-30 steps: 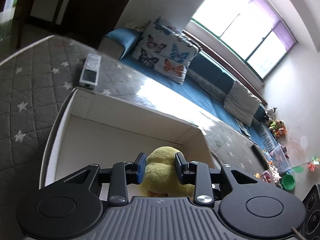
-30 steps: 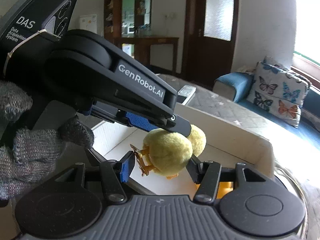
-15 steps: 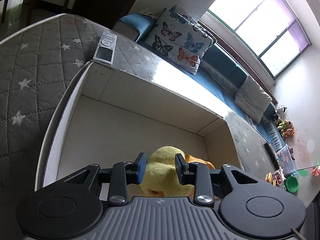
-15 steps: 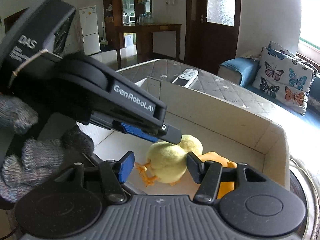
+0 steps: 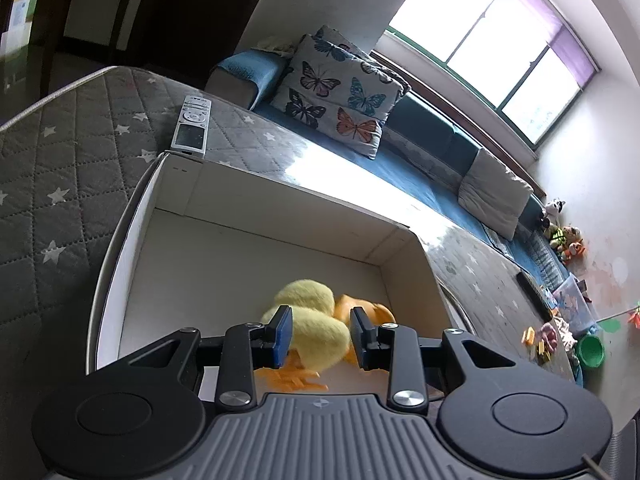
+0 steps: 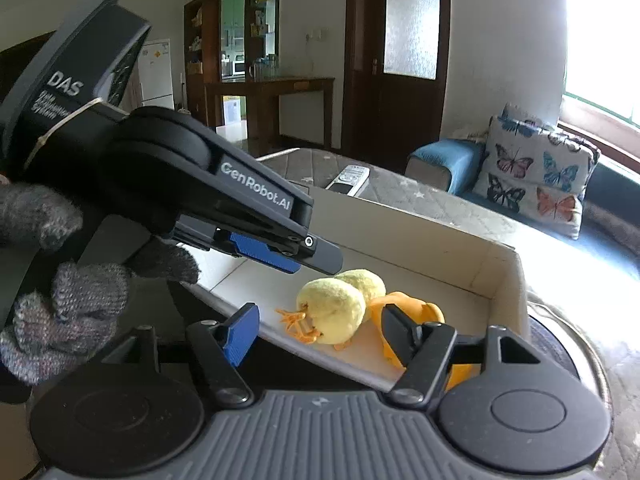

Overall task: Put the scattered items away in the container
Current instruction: 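Carry the chick into the box and open the left tool, then lower the left tool onto the red-and-yellow fruit slice toy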

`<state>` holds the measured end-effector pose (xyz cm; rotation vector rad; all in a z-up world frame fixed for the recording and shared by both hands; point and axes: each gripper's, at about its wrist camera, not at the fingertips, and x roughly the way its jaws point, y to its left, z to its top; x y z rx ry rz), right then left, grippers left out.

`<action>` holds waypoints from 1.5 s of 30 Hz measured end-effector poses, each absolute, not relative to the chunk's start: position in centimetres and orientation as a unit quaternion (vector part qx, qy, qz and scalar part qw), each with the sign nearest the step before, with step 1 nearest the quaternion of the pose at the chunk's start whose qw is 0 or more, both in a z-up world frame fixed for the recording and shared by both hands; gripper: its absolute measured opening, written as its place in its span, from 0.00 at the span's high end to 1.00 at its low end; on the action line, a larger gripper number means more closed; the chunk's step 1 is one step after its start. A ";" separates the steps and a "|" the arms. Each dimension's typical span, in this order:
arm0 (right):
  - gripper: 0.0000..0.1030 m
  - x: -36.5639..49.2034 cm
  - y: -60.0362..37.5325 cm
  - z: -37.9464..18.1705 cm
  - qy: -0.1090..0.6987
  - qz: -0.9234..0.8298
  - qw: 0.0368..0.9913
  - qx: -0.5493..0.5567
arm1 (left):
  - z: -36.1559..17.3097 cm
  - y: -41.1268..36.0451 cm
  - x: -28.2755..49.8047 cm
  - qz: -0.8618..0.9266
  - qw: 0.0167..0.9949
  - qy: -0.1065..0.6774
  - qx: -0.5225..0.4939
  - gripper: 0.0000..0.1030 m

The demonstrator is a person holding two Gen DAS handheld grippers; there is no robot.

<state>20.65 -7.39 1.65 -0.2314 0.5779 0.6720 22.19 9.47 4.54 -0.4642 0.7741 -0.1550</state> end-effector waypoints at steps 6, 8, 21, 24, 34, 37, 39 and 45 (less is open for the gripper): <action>0.31 18.1 -8.5 1.9 0.270 0.310 0.905 -0.108 | 5.2 8.6 20.2 -0.082 0.902 0.367 -0.214 0.67; 0.31 17.3 -9.0 2.0 0.268 0.305 0.908 -0.104 | 5.4 8.3 19.6 -0.084 0.903 0.365 -0.210 0.67; 0.16 12.5 -10.8 1.3 0.273 0.286 0.915 -0.077 | 5.2 6.5 15.9 -0.092 0.909 0.368 -0.174 0.67; 0.15 11.8 -11.1 1.0 0.278 0.280 0.916 -0.072 | 4.9 6.3 15.1 -0.093 0.908 0.370 -0.173 0.67; 0.00 8.9 -12.0 0.4 0.268 0.261 0.925 -0.064 | 3.8 5.9 12.9 -0.094 0.905 0.380 -0.168 0.67; 0.00 8.2 -12.2 0.2 0.264 0.257 0.928 -0.063 | 3.6 5.9 12.3 -0.093 0.904 0.382 -0.168 0.67; 0.00 7.9 -12.3 0.1 0.260 0.255 0.929 -0.063 | 3.4 5.9 12.0 -0.093 0.903 0.384 -0.169 0.67; 0.00 7.4 -12.5 -0.3 0.268 0.254 0.928 -0.049 | 2.8 5.6 11.4 -0.091 0.899 0.392 -0.172 0.67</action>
